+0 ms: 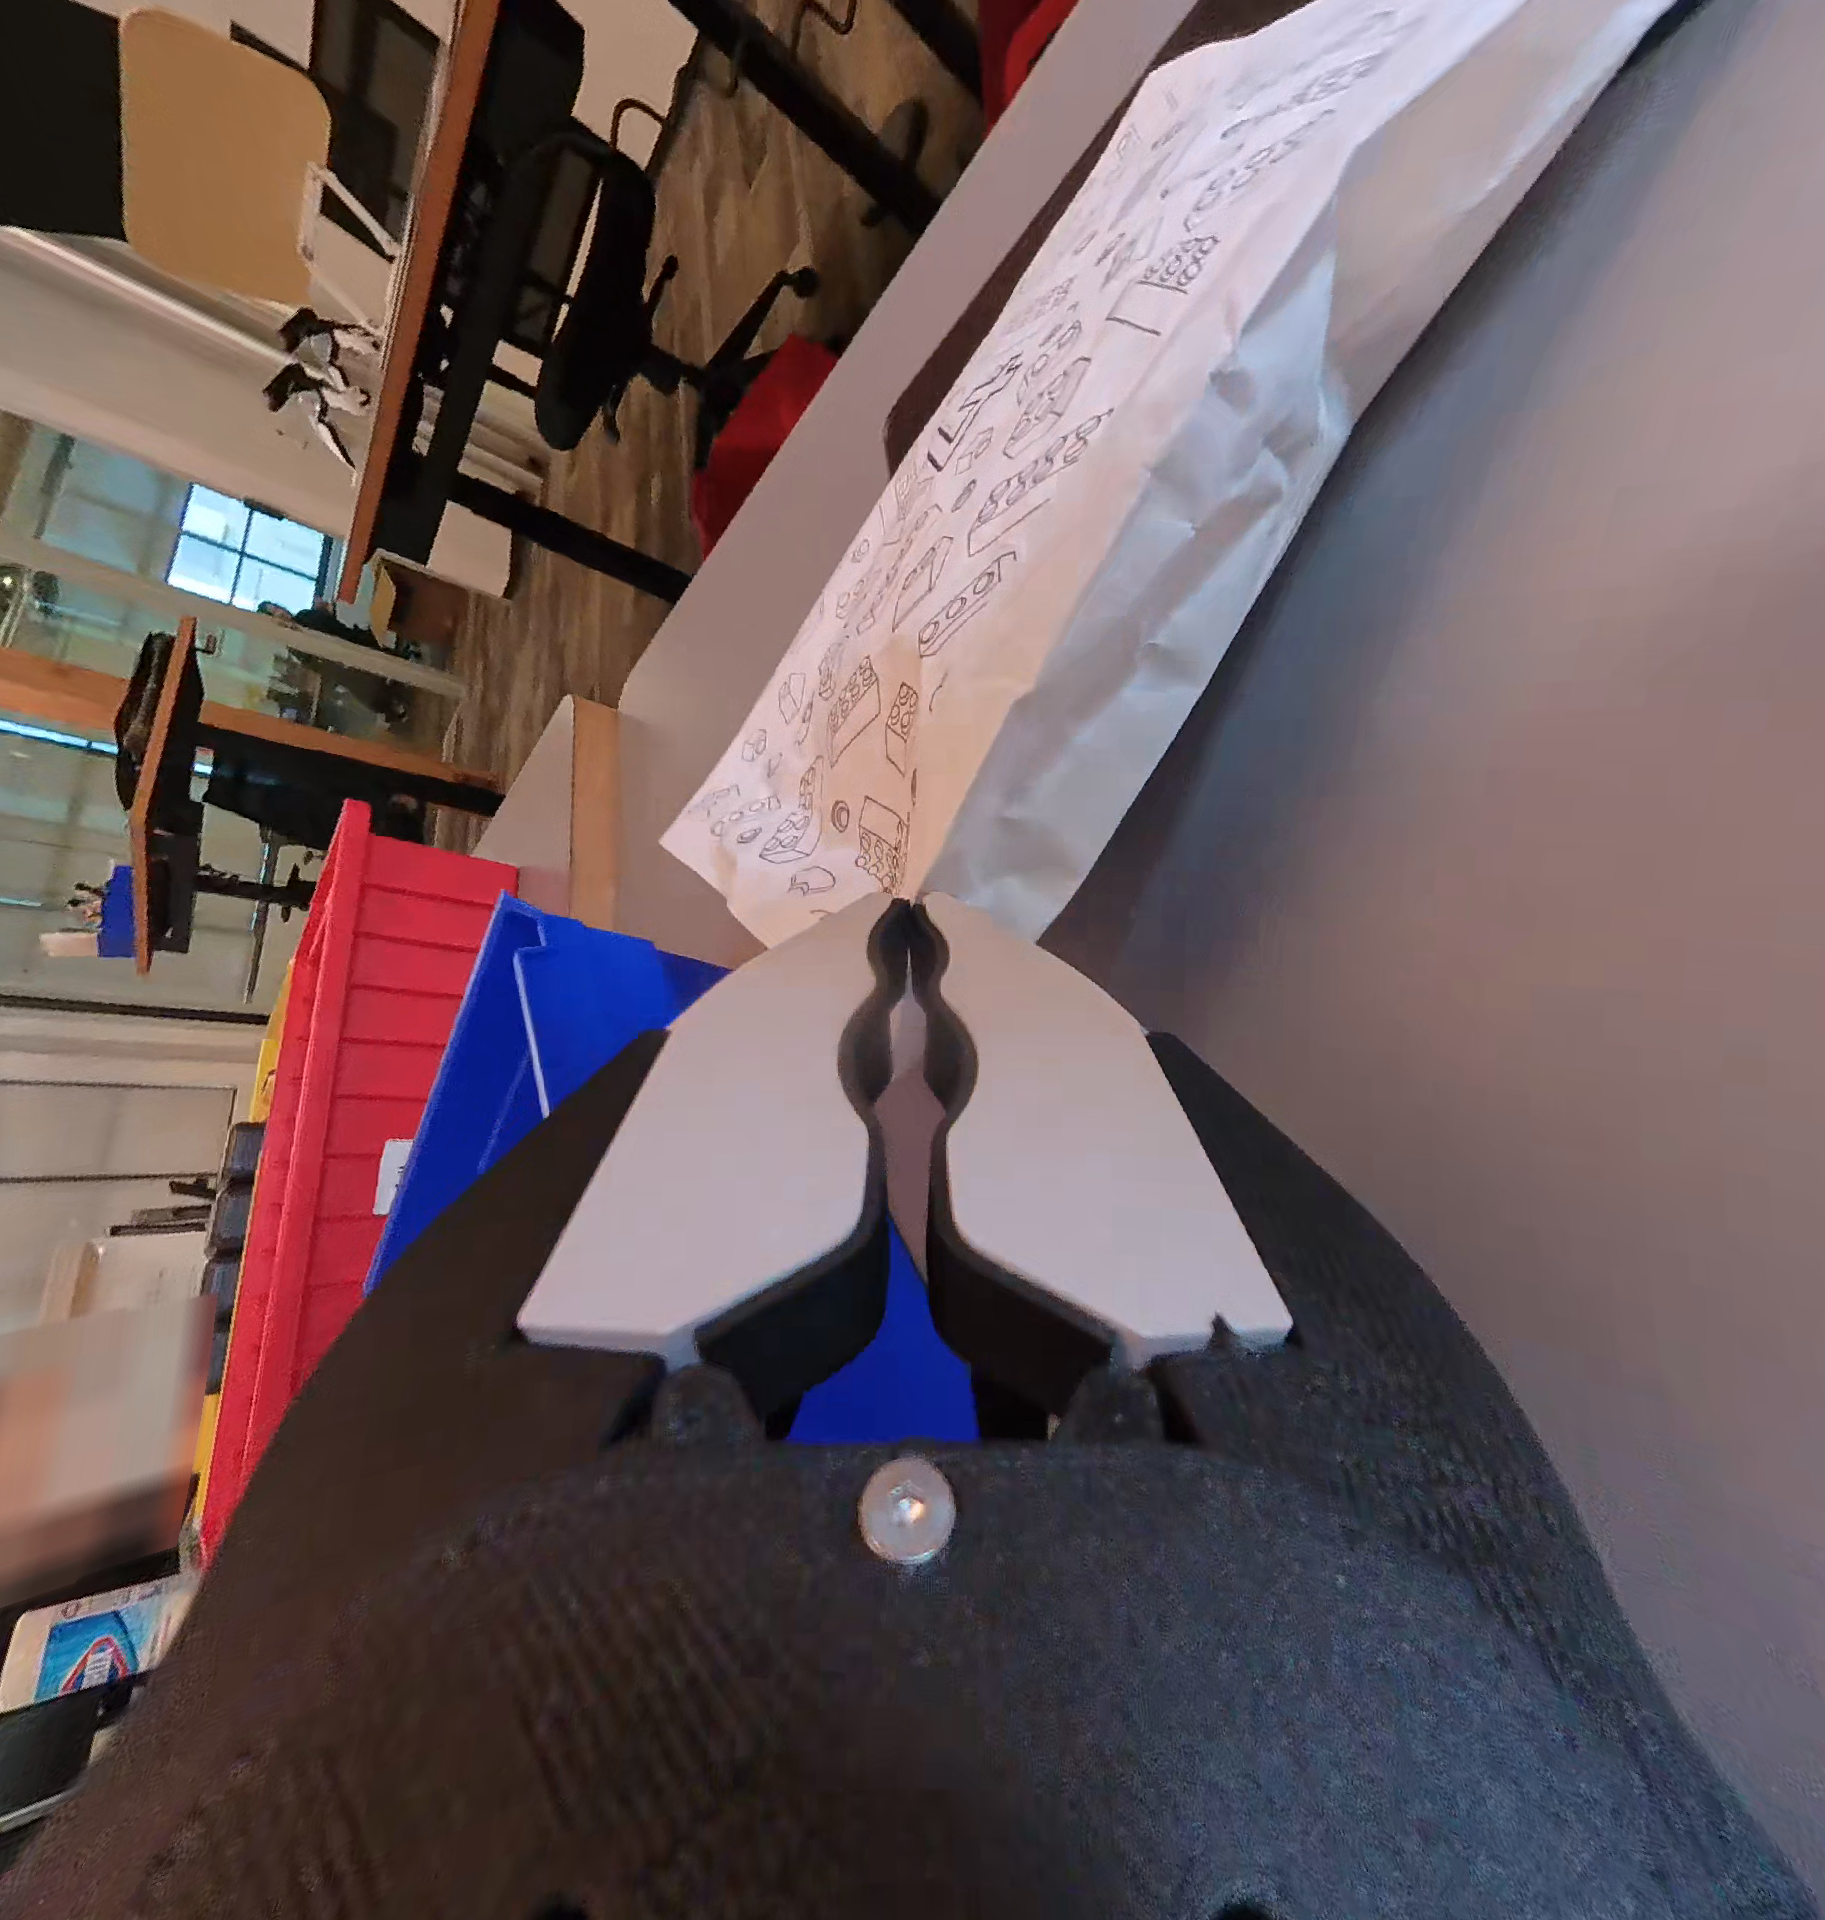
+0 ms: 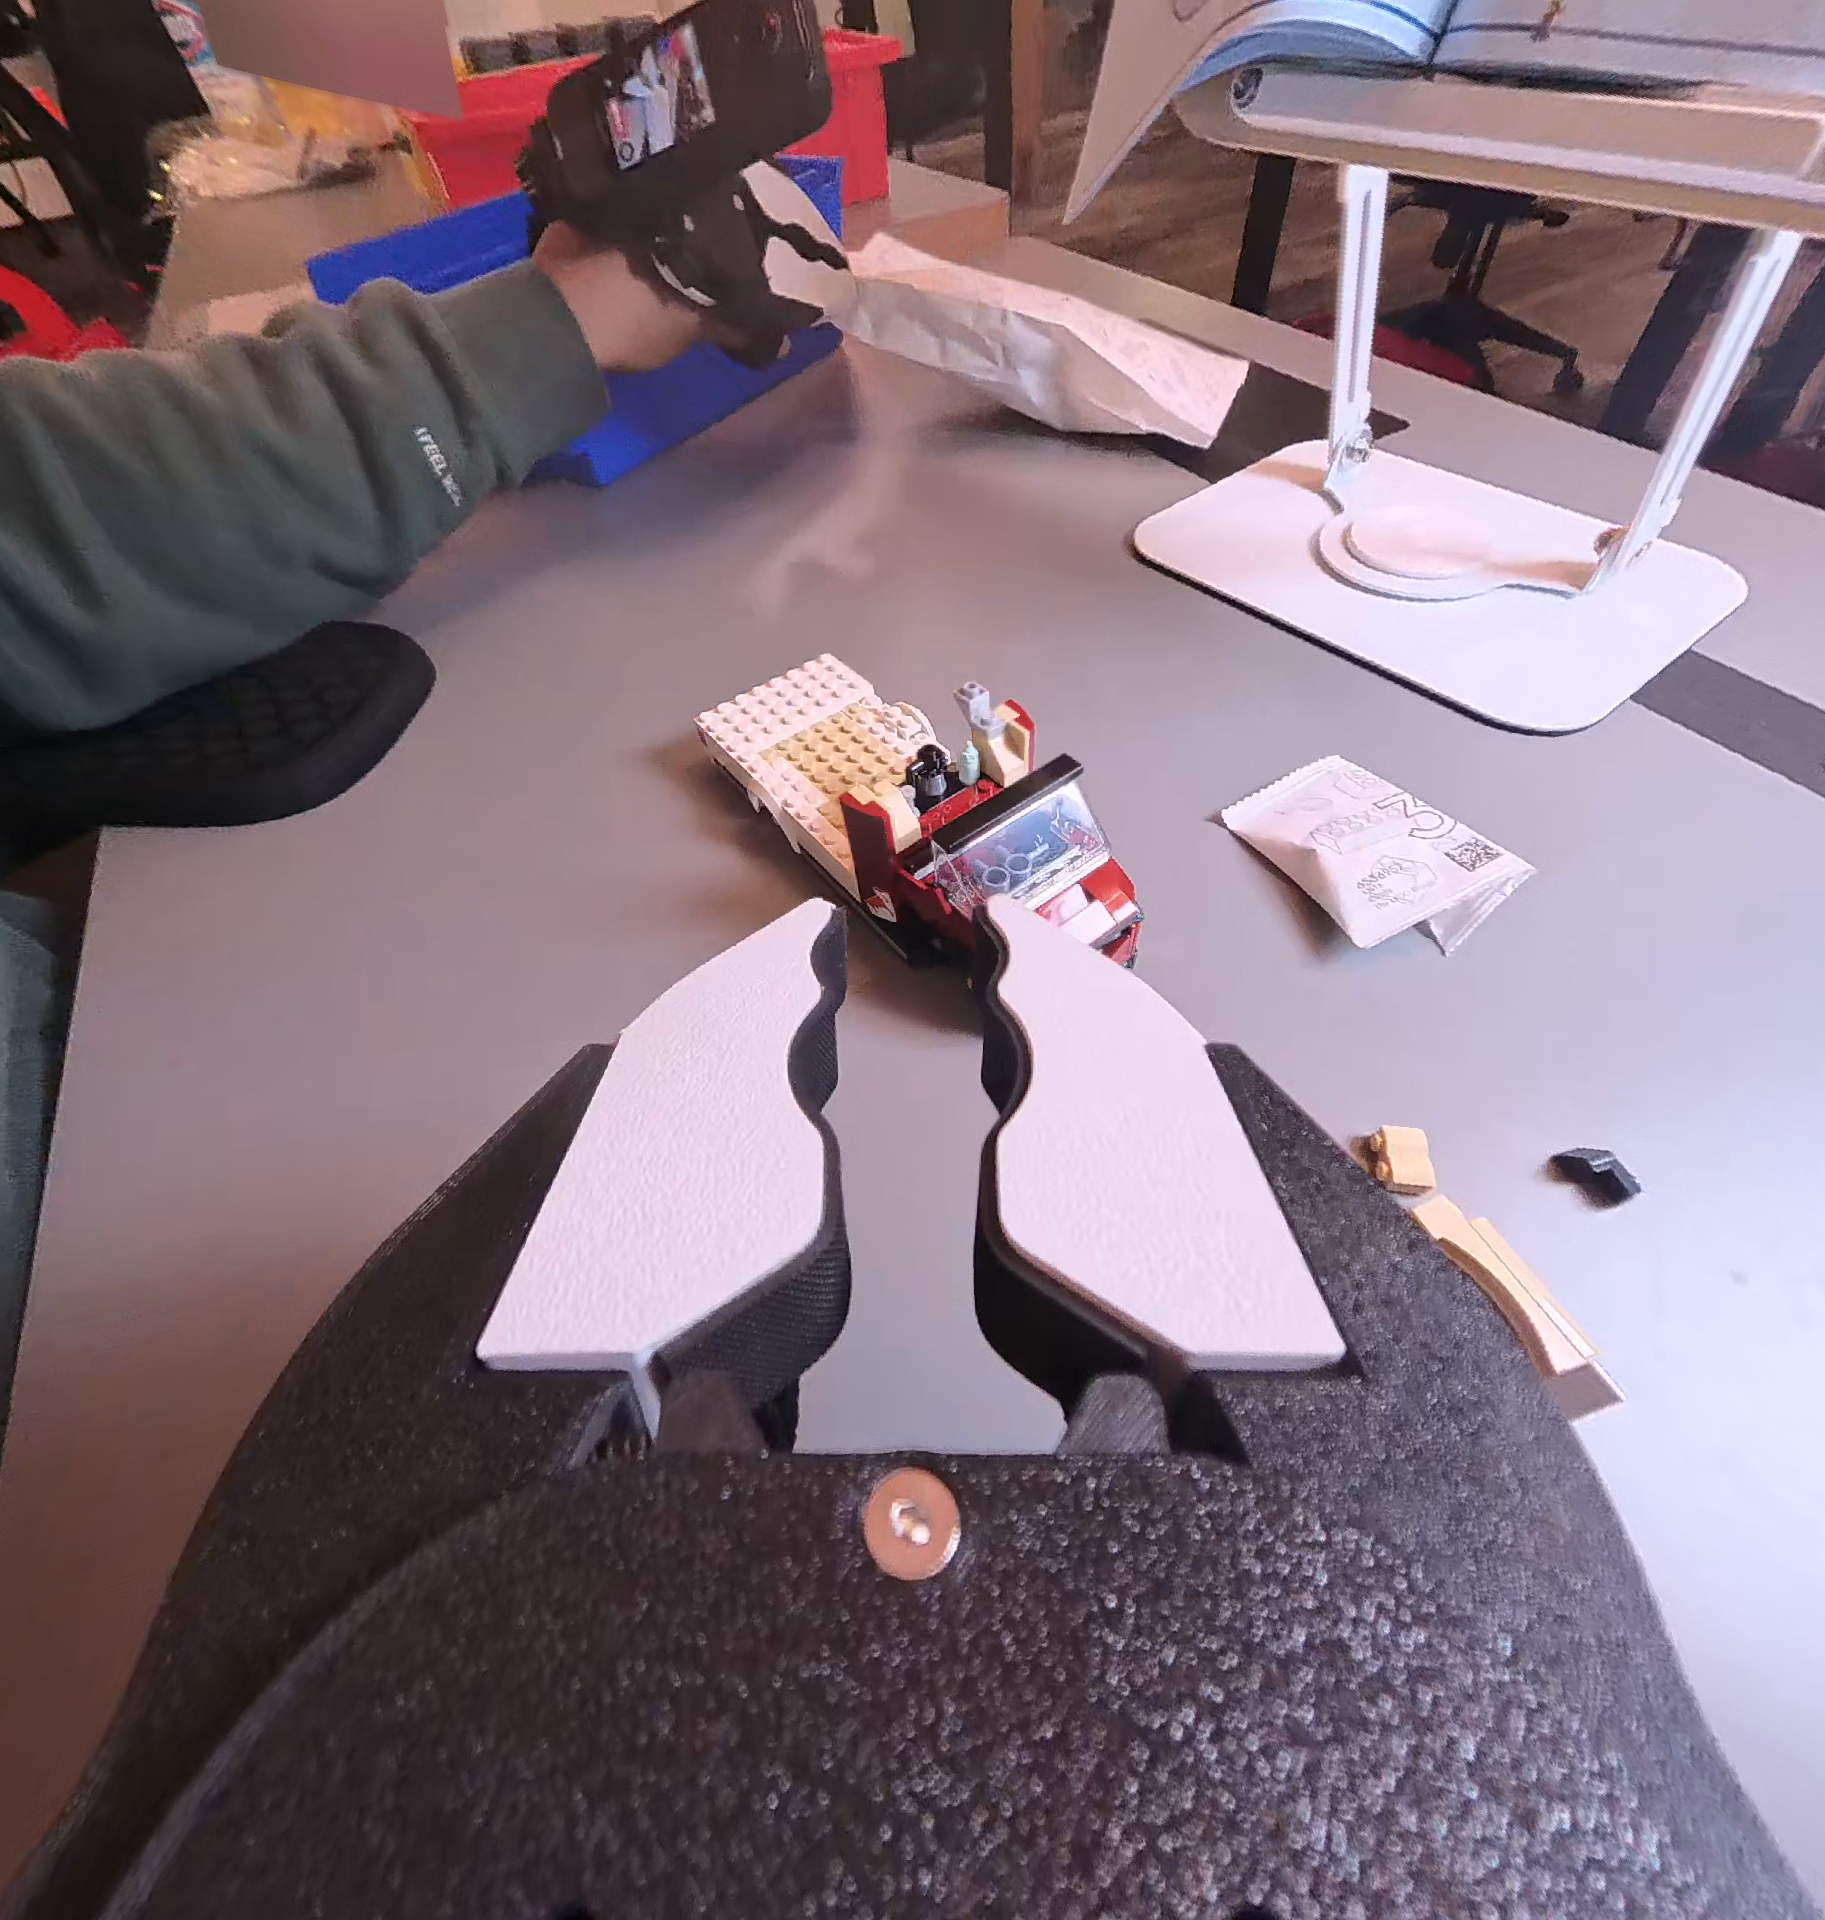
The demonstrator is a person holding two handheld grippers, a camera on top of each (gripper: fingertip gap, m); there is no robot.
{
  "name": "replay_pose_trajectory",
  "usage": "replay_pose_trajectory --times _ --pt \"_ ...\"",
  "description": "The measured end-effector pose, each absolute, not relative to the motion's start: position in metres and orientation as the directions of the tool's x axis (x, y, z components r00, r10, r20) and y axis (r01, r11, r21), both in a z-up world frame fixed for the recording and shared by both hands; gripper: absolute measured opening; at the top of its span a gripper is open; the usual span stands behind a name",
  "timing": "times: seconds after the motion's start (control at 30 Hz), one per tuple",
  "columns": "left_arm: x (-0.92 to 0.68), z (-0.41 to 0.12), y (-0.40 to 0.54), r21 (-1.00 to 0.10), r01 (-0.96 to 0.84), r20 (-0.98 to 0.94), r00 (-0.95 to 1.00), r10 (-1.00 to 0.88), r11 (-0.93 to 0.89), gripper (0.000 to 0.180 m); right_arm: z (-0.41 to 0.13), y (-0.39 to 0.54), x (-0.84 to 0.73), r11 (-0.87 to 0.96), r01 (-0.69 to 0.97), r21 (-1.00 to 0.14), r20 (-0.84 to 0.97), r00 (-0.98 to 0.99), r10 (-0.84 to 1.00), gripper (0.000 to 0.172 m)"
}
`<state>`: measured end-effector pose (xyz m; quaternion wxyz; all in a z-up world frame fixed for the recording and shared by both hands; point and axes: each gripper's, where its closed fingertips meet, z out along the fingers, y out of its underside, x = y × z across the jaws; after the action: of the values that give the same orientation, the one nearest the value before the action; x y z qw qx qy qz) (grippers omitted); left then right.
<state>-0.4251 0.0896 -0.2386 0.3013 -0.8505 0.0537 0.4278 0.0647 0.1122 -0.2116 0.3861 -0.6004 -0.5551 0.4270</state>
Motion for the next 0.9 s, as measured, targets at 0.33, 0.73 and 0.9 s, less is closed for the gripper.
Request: replay_pose_trajectory --times 0.33,0.73,0.9 --pt "-0.443 -0.270 0.109 -0.447 -0.318 -0.735 0.664 0.141 -0.836 0.000 -0.205 0.109 0.063 -0.058 0.331 -0.942 -0.049 0.037 0.998 0.023" --pt "-0.452 -0.232 0.166 -0.894 0.049 -0.167 0.885 0.434 -0.445 0.046 -0.202 0.130 0.073 -0.097 0.301 -0.949 -0.065 0.115 0.991 0.023" --pt "-0.363 -0.176 0.142 -0.984 0.045 0.003 0.971 0.237 -0.173 0.040 -0.200 0.144 0.079 -0.095 0.298 -0.950 -0.044 0.173 0.984 0.023"
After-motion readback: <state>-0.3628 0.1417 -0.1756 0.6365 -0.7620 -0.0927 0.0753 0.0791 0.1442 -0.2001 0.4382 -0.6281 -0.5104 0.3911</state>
